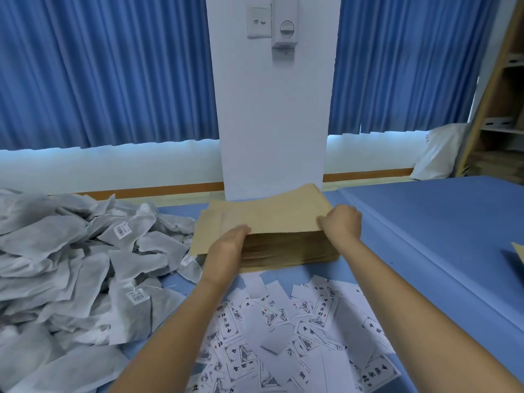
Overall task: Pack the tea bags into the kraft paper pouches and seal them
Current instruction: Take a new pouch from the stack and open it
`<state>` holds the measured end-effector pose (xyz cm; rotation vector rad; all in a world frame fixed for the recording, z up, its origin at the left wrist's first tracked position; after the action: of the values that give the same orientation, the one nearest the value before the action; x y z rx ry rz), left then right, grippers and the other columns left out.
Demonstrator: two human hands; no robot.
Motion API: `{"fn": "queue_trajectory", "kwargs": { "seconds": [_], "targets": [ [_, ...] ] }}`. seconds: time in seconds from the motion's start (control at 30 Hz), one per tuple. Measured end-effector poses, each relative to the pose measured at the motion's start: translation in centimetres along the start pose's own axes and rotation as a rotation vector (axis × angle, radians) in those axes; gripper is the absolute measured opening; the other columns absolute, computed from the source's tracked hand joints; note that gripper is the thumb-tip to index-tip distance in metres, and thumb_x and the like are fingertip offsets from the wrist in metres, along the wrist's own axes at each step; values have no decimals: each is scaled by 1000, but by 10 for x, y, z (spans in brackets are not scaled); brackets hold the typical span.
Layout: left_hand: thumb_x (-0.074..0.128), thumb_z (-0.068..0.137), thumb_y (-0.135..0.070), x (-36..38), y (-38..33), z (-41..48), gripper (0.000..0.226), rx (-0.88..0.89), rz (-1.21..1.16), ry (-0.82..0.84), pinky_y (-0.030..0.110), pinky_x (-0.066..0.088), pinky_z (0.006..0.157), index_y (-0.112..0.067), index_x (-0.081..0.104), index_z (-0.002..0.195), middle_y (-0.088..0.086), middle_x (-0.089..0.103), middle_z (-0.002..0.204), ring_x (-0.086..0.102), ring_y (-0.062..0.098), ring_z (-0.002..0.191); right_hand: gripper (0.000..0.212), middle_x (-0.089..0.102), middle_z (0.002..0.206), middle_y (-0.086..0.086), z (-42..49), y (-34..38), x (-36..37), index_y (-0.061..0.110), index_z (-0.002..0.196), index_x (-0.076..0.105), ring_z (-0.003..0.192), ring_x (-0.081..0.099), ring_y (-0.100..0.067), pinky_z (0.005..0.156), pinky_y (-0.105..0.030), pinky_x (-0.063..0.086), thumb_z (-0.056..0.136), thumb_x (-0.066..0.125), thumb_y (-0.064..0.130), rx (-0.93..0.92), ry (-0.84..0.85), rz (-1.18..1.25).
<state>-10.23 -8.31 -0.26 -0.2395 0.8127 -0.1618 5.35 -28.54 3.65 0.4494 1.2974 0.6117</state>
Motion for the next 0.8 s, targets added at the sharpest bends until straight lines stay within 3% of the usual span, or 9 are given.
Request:
{"fn": "queue_trajectory", "kwargs": {
  "seconds": [0.07, 0.17, 0.23, 0.3, 0.33, 0.43, 0.57, 0.67, 0.8],
  "targets": [
    [56, 74, 22, -20, 5, -15, 55, 24, -63, -34, 35, 40, 105, -1, 60, 124, 15, 59, 130, 56, 26, 120, 19, 52, 80, -7, -11, 2, 1, 6, 82, 49, 76, 54, -24, 52, -26, 39, 84, 66, 14, 122, 124, 310],
    [57, 65, 29, -42, 15, -38, 64, 76, -47, -8, 35, 38, 106, 0, 63, 121, 15, 60, 127, 56, 28, 120, 18, 59, 86, -11, -44, 5, 8, 3, 100, 49, 75, 60, -23, 48, -30, 55, 88, 60, -5, 377, 459, 1037],
    [61, 67, 24, -49, 24, -48, 56, 18, 46, 24, 41, 29, 112, -2, 66, 117, 14, 62, 125, 53, 30, 124, 15, 65, 85, -12, -70, 6, 13, 1, 98, 54, 69, 65, -20, 59, -32, 59, 90, 51, -12, 412, 637, 1241],
    [61, 79, 12, -48, 28, -58, 42, -139, 151, 84, 45, 19, 117, -5, 68, 116, 11, 60, 129, 46, 29, 131, 15, 70, 86, -14, -100, 3, 26, -4, 94, 58, 65, 70, -19, 64, -30, 60, 89, 50, -15, 398, 733, 1233],
    [59, 82, 10, -45, 23, -66, 36, -175, 135, 72, 46, 24, 114, -4, 68, 113, 11, 62, 126, 49, 29, 126, 13, 70, 90, -15, -117, 1, 35, -7, 94, 59, 68, 70, -19, 62, -28, 59, 87, 52, -16, 370, 758, 1192],
    [56, 90, -1, -34, -27, -88, 32, -91, -155, 36, 26, 36, 104, -7, 65, 120, 8, 63, 123, 55, 23, 116, 19, 70, 94, -19, -163, -6, 66, -10, 100, 61, 75, 70, -22, 62, -25, 59, 82, 59, -17, 287, 771, 1129],
    [53, 95, -34, 2, -67, -113, 51, -12, -149, 272, 20, 29, 108, -23, 41, 144, -7, 41, 148, 35, 9, 135, 10, 58, 58, -11, -197, -23, 87, -3, 78, 59, 48, 55, -18, 43, -22, 44, 80, 63, -11, 281, 741, 1072],
    [52, 96, -27, 16, -66, -128, 51, -52, -163, 323, 18, 33, 99, -26, 38, 145, -8, 47, 143, 43, 8, 128, 20, 56, 56, -11, -204, -36, 92, 1, 65, 55, 50, 54, -20, 51, -26, 42, 82, 64, -7, 226, 689, 1026],
    [57, 91, -9, 13, -59, -133, 47, -117, -361, 263, 10, 38, 93, -18, 52, 137, -3, 61, 129, 56, 7, 114, 14, 57, 69, -16, -208, -34, 97, -3, 72, 58, 55, 53, -20, 53, -27, 42, 84, 62, -9, 130, 637, 1104]
  ]
}}
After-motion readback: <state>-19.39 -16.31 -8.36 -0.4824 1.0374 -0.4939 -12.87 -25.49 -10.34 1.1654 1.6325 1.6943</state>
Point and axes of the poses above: each hand's wrist, its own z-axis towards the middle knuckle, its own x-axis out of the palm, y = z × x, the point moved 5 cm from there along z, towards the middle knuckle
